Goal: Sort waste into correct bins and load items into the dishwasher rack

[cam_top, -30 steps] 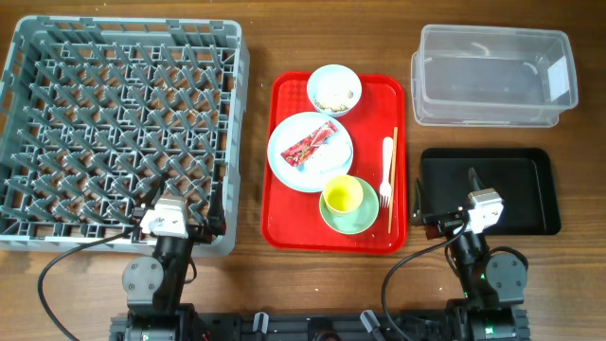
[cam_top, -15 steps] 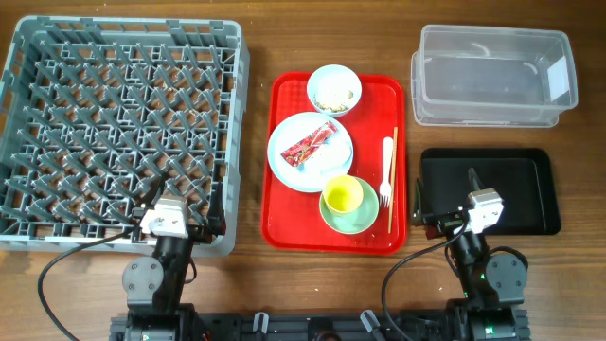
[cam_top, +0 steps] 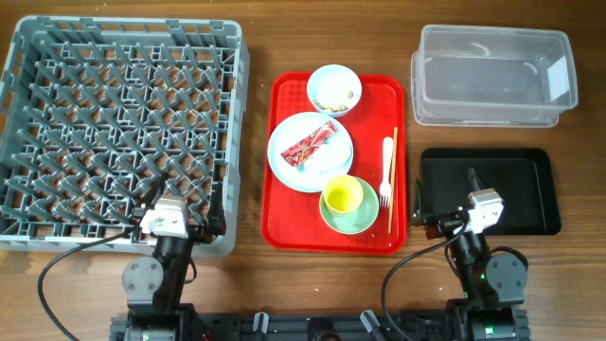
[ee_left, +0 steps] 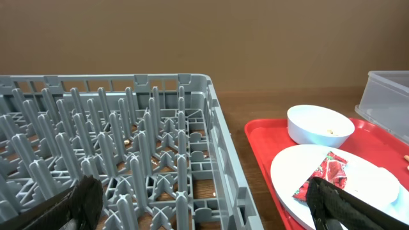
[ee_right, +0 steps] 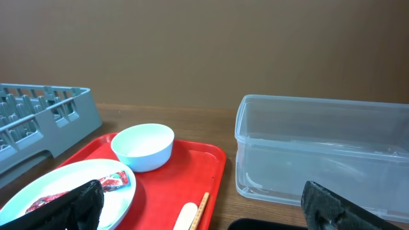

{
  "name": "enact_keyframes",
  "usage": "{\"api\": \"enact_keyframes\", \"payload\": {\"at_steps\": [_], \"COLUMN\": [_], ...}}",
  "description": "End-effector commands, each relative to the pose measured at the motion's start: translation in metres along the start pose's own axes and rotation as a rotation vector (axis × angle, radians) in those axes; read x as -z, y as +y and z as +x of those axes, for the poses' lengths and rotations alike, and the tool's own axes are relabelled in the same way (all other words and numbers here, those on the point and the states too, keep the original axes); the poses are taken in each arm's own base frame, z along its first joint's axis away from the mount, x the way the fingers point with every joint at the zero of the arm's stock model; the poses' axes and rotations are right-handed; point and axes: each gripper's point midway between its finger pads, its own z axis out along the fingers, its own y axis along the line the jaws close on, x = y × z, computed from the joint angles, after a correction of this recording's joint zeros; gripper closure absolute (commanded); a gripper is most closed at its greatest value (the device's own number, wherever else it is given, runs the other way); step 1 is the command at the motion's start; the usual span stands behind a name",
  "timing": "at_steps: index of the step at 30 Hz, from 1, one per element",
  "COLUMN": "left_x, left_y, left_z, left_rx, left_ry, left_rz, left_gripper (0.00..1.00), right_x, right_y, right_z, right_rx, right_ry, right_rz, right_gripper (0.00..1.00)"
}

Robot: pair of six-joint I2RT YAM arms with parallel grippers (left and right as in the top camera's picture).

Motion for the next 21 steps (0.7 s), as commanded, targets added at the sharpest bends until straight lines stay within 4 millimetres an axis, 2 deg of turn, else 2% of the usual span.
{"api": "enact_keyframes", "payload": {"at_steps": [1,11,12,14,17,19,21], "left_x": [0.0,0.0,0.0,0.0,0.0,0.0,0.0], "left_y": [-0.002,-0.002,-0.002,-0.002,-0.002,-0.002,-0.002], "left_z": [0.002,0.002,0.002,0.002,0.002,0.002,0.002], "left_rx": [-0.001,-0.001,-0.001,-0.001,-0.001,-0.001,-0.001], "left_ry": [-0.001,-0.001,-0.001,-0.001,-0.001,-0.001,-0.001], "left_rz": [0.013,0.013,0.013,0.013,0.013,0.013,0.013], "left_gripper": [0.0,0.0,0.0,0.0,0.0,0.0,0.0], "right_x": [0.0,0.0,0.0,0.001,0.007,0.023,0.039], "right_y": [-0.004,-0.004,-0.002,0.016,0.024,0.027,0.026], "right_z": [0.0,-0.002,-0.005,-0.017,-0.053,-0.098,-0.129], "right_rx": [-0.014,0.01,-0.013,-0.125,-0.213,-0.166,-0.139], "right_ry": [-0.002,-0.01,-0.025,-0.065,-0.2,-0.395,-0.541], "right_rz": [0.022,0.022,0.009,-0.099,-0.162,-0.188,-0.188], "right_gripper": [0.0,0.0,0.0,0.0,0.0,0.0,0.0]}}
